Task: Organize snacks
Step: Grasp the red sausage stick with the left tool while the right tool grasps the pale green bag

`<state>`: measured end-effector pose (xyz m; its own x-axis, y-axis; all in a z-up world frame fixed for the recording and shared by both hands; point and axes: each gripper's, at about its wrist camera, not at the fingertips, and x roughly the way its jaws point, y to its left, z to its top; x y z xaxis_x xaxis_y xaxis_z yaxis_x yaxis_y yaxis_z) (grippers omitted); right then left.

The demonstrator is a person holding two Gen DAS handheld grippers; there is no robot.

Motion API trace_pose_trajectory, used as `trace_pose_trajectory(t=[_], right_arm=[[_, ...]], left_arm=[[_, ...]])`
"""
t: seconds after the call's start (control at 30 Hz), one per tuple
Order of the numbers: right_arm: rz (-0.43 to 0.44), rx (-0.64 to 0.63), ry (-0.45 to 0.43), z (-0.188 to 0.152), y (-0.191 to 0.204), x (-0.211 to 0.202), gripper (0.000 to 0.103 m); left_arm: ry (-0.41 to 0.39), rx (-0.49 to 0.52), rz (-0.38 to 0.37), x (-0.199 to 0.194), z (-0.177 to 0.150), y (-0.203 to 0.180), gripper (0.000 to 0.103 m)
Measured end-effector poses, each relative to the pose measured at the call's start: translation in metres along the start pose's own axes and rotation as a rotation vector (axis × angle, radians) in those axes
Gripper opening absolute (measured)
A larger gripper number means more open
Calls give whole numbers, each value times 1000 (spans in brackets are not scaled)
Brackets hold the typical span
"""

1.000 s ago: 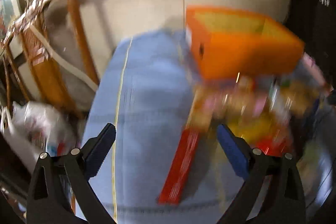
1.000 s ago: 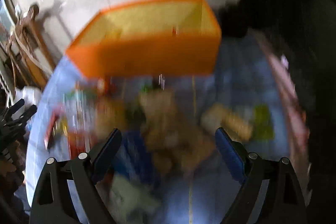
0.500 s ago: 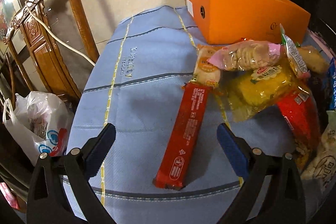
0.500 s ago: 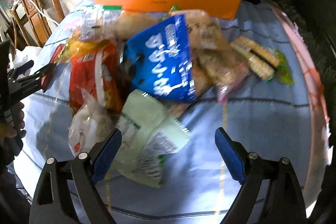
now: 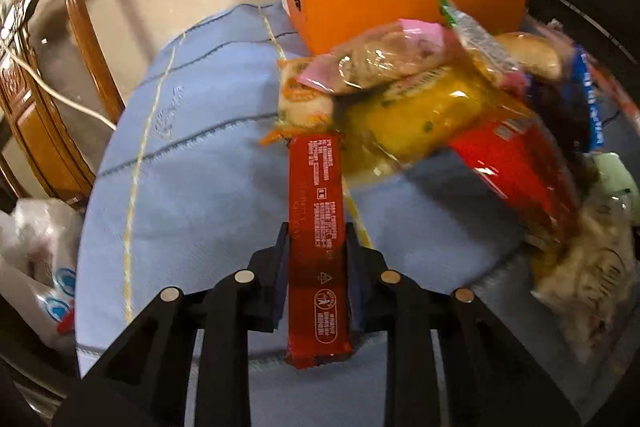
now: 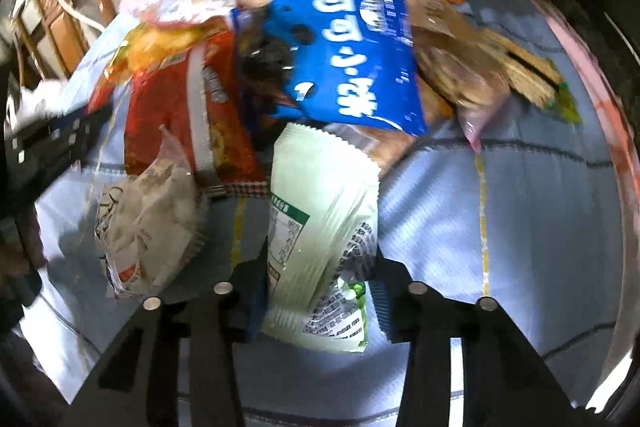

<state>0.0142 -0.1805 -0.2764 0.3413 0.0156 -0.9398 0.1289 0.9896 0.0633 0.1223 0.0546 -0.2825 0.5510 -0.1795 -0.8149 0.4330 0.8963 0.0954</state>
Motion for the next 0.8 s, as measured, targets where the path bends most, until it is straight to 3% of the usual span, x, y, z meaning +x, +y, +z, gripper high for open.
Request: trace_pose_trajectory(t=[0.3,0.63,0.7,0.8], right_arm=[[55,61,-69,-8,-31,-34,42],[84,52,-148,2,-43,-77,42],[82,52,-152,3,-49,-84,42],[77,51,-148,2,-49,-81,42]], left_arm=[[-20,-54,-80,-26,-15,11,24],[-116,-87,-131,-73,-2,4,24],[-113,-83,-132,-76,0,2,24],[-49,-67,-98,-60,-5,-1,24]])
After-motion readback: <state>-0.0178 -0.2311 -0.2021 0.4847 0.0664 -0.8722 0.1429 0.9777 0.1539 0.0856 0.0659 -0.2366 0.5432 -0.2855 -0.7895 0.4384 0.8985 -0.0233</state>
